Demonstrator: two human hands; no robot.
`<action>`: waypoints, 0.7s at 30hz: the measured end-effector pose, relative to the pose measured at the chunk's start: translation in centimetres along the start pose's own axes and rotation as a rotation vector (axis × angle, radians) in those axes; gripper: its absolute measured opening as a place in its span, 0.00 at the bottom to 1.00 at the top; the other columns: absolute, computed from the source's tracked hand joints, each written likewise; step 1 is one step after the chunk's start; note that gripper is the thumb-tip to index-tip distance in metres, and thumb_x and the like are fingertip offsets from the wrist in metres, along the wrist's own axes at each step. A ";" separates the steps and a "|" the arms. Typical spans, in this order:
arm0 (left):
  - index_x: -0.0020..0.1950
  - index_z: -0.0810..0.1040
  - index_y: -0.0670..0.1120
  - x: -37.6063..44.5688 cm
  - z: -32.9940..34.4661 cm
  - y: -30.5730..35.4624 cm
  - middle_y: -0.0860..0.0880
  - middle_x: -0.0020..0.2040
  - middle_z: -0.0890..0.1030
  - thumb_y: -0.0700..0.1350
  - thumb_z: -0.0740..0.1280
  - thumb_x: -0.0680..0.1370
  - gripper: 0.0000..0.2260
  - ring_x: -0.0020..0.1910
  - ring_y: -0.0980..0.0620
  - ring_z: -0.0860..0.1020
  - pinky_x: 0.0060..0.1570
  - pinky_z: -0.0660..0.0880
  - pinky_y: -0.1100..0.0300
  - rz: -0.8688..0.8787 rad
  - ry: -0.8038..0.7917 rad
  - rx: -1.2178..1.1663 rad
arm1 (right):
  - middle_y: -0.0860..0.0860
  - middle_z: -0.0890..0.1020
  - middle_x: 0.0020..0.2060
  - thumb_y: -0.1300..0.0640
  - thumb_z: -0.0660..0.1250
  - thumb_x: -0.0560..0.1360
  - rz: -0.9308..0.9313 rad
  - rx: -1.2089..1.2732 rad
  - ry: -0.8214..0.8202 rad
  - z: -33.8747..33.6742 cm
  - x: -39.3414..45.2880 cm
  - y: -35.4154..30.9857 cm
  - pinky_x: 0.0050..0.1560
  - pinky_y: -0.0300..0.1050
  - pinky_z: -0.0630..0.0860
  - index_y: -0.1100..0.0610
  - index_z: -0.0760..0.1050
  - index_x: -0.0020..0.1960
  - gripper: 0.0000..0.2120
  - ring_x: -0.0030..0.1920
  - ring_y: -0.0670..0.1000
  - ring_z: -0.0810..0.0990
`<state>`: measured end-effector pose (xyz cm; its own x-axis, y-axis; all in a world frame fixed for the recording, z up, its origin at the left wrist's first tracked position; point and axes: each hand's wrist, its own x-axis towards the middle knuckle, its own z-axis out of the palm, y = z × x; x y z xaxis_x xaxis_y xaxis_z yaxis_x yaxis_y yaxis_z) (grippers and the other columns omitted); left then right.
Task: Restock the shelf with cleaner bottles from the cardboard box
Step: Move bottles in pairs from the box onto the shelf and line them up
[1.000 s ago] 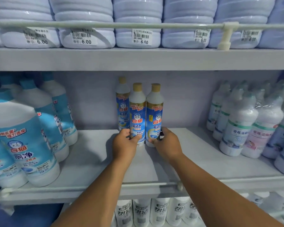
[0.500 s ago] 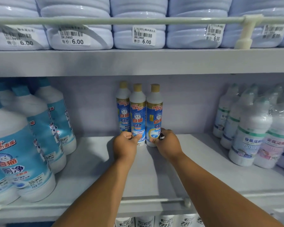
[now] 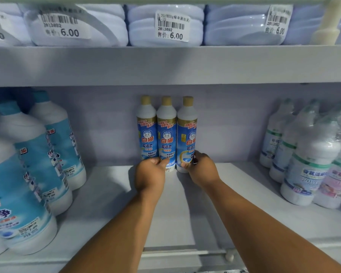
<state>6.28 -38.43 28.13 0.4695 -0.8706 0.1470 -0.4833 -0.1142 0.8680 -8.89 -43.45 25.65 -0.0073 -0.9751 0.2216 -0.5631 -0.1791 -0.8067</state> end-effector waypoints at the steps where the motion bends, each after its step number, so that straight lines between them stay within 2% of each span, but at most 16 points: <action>1: 0.57 0.85 0.47 0.2 0.1 -0.2 0.48 0.53 0.86 0.55 0.69 0.79 0.15 0.46 0.49 0.79 0.39 0.68 0.64 0.000 0.008 0.072 | 0.53 0.83 0.57 0.47 0.73 0.75 -0.001 -0.018 0.000 0.1 0.2 0.2 0.47 0.39 0.72 0.55 0.77 0.65 0.22 0.52 0.53 0.81; 4: 0.59 0.85 0.50 0.9 0.6 -1.1 0.49 0.54 0.86 0.60 0.65 0.80 0.17 0.51 0.45 0.81 0.42 0.70 0.60 0.025 0.030 0.237 | 0.54 0.82 0.58 0.46 0.72 0.76 -0.003 -0.047 -0.003 0.3 0.7 0.6 0.48 0.40 0.73 0.56 0.76 0.65 0.22 0.55 0.55 0.81; 7: 0.56 0.85 0.49 1.2 0.6 -1.3 0.49 0.51 0.86 0.59 0.65 0.80 0.17 0.48 0.45 0.81 0.40 0.70 0.60 0.039 0.024 0.262 | 0.53 0.82 0.58 0.46 0.71 0.76 -0.009 -0.038 -0.002 0.5 0.9 0.9 0.49 0.40 0.73 0.55 0.75 0.65 0.21 0.55 0.55 0.81; 10: 0.47 0.81 0.44 1.9 -0.3 -1.8 0.45 0.48 0.84 0.56 0.72 0.76 0.15 0.43 0.42 0.81 0.40 0.75 0.57 0.070 0.159 0.185 | 0.54 0.82 0.58 0.47 0.69 0.78 -0.033 -0.078 -0.002 0.7 0.9 1.3 0.50 0.41 0.74 0.55 0.74 0.66 0.20 0.55 0.56 0.81; 12: 0.47 0.77 0.42 2.9 -0.7 -2.6 0.42 0.48 0.81 0.53 0.78 0.70 0.18 0.44 0.40 0.81 0.41 0.78 0.53 0.105 0.230 0.086 | 0.55 0.82 0.59 0.48 0.67 0.79 -0.033 -0.101 0.010 0.8 1.0 1.6 0.52 0.42 0.75 0.55 0.74 0.67 0.20 0.56 0.56 0.81; 14: 0.49 0.76 0.42 3.9 -1.0 -3.6 0.43 0.48 0.80 0.51 0.81 0.66 0.21 0.45 0.43 0.81 0.43 0.80 0.52 0.165 0.169 0.033 | 0.55 0.82 0.60 0.49 0.67 0.79 -0.042 -0.098 0.024 0.9 0.9 1.6 0.52 0.42 0.74 0.56 0.73 0.68 0.19 0.56 0.57 0.81; 16: 0.51 0.76 0.45 4.4 -1.1 -4.2 0.47 0.50 0.83 0.50 0.82 0.66 0.22 0.47 0.48 0.82 0.46 0.80 0.53 0.167 0.046 -0.043 | 0.55 0.82 0.59 0.50 0.68 0.79 -0.051 -0.088 0.046 1.1 0.8 1.7 0.50 0.41 0.73 0.56 0.74 0.67 0.19 0.55 0.57 0.81; 18: 0.52 0.75 0.48 4.7 -1.1 -4.6 0.50 0.51 0.84 0.48 0.81 0.68 0.20 0.48 0.50 0.83 0.48 0.79 0.56 0.152 -0.009 -0.124 | 0.55 0.82 0.58 0.49 0.68 0.79 -0.047 -0.083 0.067 1.4 0.9 1.9 0.48 0.40 0.73 0.55 0.74 0.66 0.19 0.54 0.56 0.81; 21: 0.53 0.76 0.49 4.9 -0.9 -4.8 0.51 0.50 0.84 0.44 0.79 0.71 0.16 0.44 0.55 0.82 0.42 0.75 0.67 0.116 -0.030 -0.246 | 0.54 0.82 0.57 0.46 0.67 0.79 -0.025 -0.095 0.078 1.6 1.1 2.0 0.47 0.40 0.74 0.54 0.74 0.66 0.19 0.53 0.55 0.81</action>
<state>11.57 -41.69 25.14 0.3978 -0.8853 0.2407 -0.3364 0.1034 0.9360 -8.74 -45.09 23.42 -0.0542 -0.9567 0.2859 -0.6398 -0.1866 -0.7455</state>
